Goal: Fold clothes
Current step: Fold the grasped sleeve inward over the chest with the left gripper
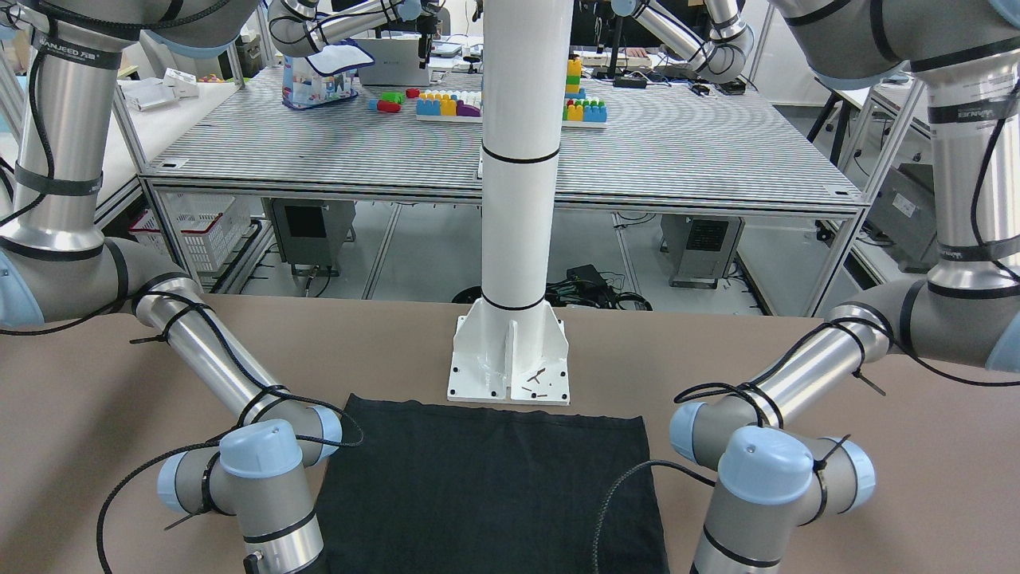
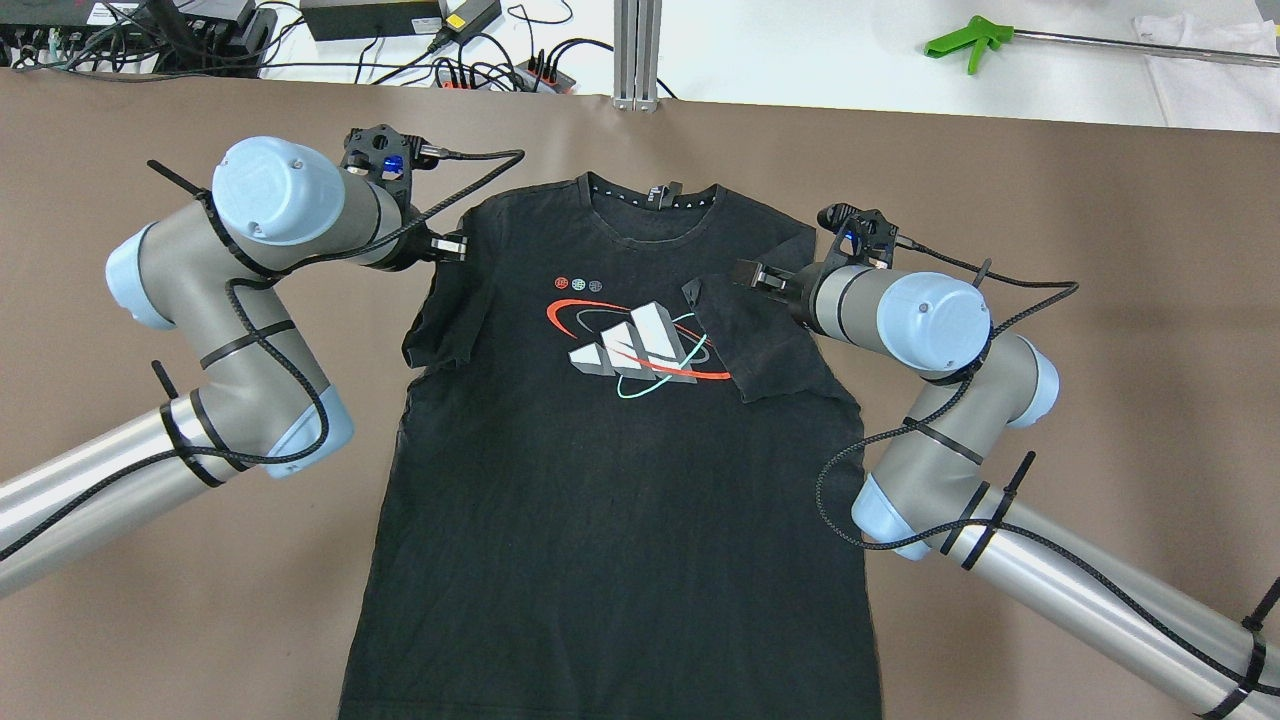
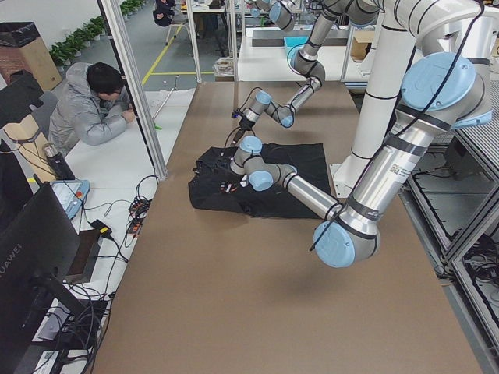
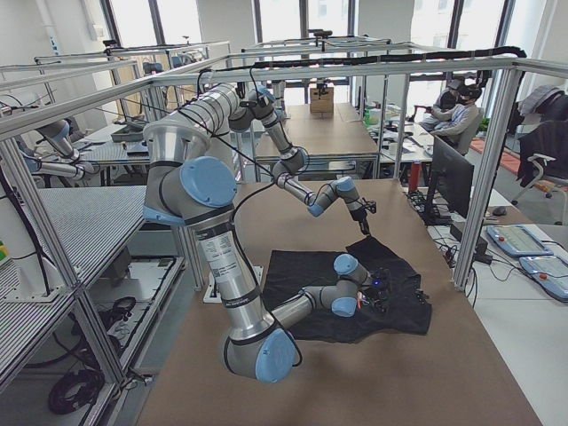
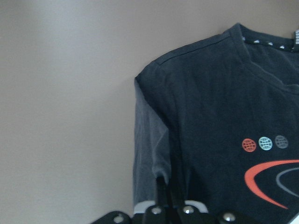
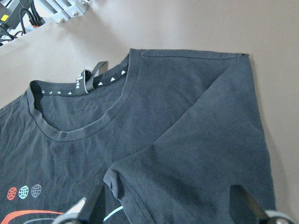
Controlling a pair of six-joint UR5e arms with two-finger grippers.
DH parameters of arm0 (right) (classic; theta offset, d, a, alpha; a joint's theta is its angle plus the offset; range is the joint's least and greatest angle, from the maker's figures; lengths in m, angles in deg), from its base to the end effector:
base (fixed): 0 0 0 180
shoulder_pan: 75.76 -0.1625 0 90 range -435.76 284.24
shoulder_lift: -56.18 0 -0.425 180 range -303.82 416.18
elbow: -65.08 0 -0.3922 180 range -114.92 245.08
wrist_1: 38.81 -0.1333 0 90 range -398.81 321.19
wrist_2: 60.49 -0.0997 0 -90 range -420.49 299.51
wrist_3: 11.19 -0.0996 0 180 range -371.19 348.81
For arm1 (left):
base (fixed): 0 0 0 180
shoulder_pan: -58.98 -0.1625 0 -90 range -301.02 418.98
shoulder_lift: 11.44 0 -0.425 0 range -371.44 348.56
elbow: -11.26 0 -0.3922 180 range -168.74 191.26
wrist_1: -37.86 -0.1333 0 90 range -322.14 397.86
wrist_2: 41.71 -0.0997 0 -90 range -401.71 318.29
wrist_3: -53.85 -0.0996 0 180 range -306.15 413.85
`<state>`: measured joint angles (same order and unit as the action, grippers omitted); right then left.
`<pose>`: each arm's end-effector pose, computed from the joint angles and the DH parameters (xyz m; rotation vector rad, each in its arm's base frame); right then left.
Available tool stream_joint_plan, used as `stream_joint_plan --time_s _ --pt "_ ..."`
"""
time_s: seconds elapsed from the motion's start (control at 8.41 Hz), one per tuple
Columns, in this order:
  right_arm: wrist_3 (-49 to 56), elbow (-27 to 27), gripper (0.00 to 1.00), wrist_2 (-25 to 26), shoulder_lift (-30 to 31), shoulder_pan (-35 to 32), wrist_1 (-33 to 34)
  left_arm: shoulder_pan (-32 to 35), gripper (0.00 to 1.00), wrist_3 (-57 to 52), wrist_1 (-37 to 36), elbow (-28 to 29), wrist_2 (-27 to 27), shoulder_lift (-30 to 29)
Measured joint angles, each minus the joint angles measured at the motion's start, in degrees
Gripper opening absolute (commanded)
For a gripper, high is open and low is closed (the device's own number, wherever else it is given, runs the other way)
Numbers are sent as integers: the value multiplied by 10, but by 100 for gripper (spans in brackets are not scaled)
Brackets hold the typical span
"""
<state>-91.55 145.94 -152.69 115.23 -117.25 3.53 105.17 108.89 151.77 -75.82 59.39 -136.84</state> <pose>-0.4467 -0.5679 0.3228 0.4981 -1.1198 0.4622 0.4117 -0.5940 0.2694 0.5030 0.8607 -0.0842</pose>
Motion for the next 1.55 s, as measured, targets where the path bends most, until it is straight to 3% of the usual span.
stream_joint_plan --time_s 0.24,0.59,0.95,1.07,1.19,1.55 --pt "1 0 94 0 3 0 0 -16 0 41 -22 39 -6 -58" --pt "3 0 94 0 8 0 -1 -36 0 85 -23 156 -35 -168" --pt "5 0 94 0 12 1 -1 -41 0 93 -21 197 -44 -202" --pt "5 0 94 1 14 2 -1 -43 65 94 -21 199 -46 -203" --pt "5 0 94 1 15 2 -1 -45 100 95 -20 200 -47 -204" --pt "4 0 94 1 16 3 -1 -55 100 104 -2 200 -79 -200"
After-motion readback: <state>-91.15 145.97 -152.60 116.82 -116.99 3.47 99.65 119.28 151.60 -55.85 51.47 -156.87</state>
